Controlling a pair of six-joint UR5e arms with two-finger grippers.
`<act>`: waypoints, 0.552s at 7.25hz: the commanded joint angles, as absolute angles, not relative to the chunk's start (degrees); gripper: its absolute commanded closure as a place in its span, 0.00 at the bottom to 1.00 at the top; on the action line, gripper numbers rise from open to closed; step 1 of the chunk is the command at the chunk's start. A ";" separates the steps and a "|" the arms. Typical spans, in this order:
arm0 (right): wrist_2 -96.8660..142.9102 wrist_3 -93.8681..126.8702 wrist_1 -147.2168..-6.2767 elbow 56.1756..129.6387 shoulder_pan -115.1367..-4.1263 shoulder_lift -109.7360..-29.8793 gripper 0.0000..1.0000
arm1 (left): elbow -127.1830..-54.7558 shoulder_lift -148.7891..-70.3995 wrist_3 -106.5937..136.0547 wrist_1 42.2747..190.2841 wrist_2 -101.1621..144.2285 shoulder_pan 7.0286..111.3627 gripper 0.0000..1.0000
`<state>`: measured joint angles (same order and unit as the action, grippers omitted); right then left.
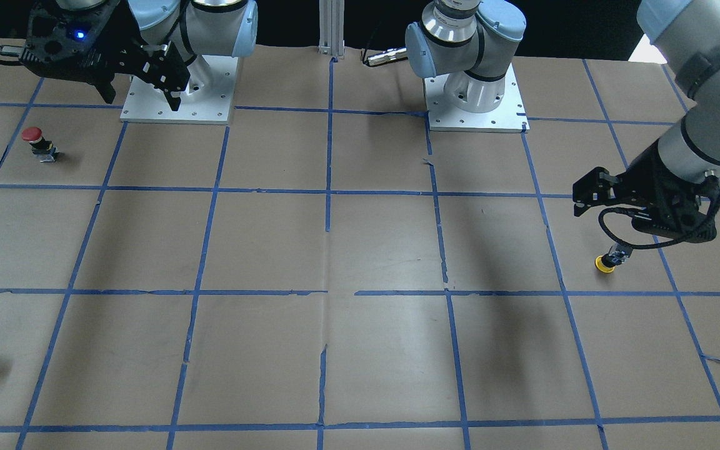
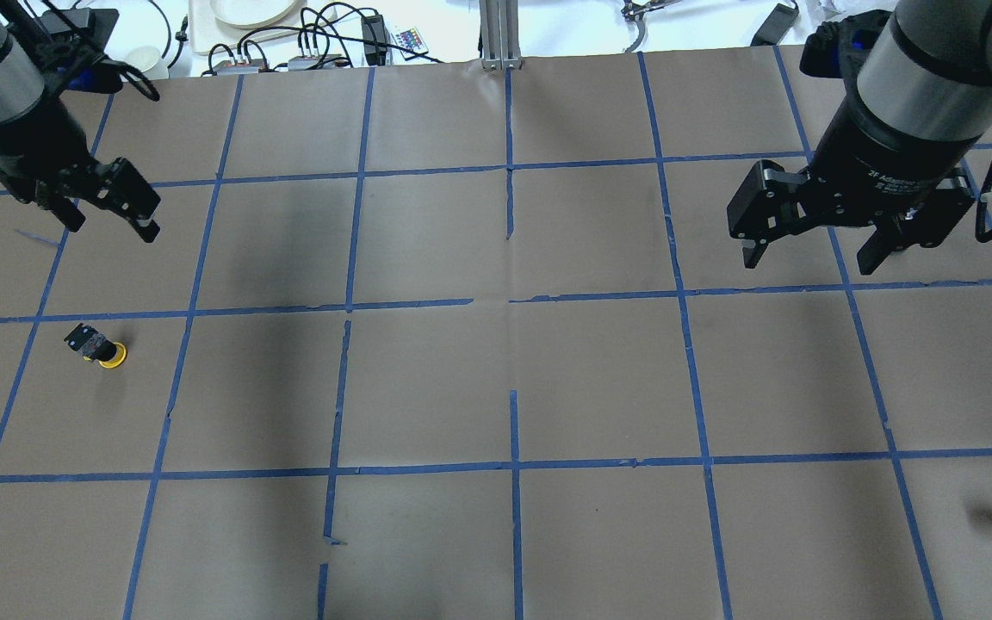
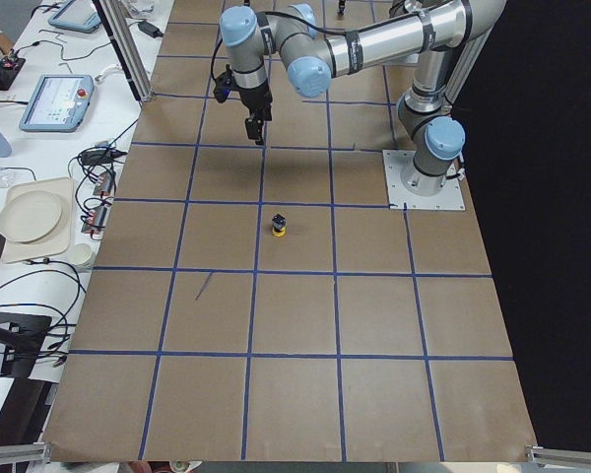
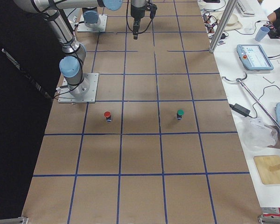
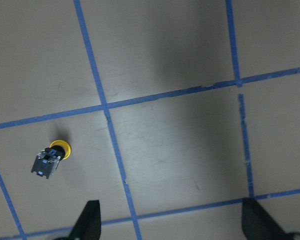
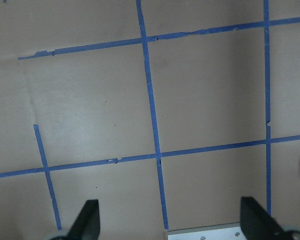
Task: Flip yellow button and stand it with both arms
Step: 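Move the left gripper down toward the yellow-capped button lying on the table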
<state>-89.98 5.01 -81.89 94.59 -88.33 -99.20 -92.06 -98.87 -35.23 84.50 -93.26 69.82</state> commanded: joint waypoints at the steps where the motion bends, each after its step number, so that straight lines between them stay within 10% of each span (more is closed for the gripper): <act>1: -90.00 5.01 -82.09 94.83 -88.33 -99.58 0.00 | -101.20 -99.40 -52.85 67.85 -93.25 64.18 0.01; 4: -90.00 5.27 -81.83 94.92 -88.33 -99.84 0.00 | -109.32 -101.06 -74.83 53.72 -91.25 57.66 0.00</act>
